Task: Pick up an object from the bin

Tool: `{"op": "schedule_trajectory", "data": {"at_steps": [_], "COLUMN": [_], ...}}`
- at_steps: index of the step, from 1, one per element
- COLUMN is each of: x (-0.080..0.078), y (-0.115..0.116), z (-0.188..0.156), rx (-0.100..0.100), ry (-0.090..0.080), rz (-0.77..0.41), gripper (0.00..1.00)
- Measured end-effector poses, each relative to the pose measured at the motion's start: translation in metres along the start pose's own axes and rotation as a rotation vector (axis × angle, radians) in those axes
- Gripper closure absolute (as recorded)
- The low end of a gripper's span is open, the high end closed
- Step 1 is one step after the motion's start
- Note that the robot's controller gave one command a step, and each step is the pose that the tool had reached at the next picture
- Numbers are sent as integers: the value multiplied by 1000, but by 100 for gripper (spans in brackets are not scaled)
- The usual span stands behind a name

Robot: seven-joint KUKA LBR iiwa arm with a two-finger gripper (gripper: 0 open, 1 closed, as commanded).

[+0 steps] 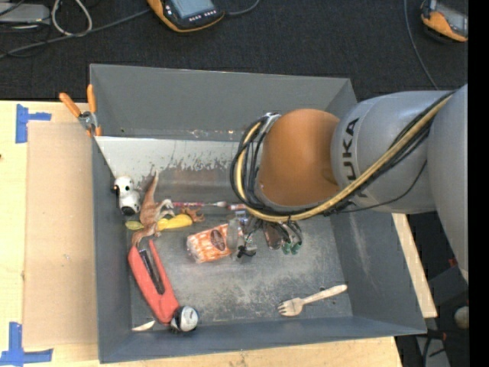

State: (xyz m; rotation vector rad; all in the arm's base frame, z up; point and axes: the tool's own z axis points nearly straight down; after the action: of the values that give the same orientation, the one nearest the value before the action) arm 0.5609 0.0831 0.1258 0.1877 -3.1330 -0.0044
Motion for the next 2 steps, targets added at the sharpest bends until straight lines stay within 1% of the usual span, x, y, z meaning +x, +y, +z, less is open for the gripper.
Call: {"op": "schedule_trajectory", "data": {"at_steps": [1,2], "x": [4,-9], "y": [-14,-14], "z": [-6,34], "rx": [1,-1], "ry": [-12,-7], "rz": [-217,-374], "gripper": [100,100]}}
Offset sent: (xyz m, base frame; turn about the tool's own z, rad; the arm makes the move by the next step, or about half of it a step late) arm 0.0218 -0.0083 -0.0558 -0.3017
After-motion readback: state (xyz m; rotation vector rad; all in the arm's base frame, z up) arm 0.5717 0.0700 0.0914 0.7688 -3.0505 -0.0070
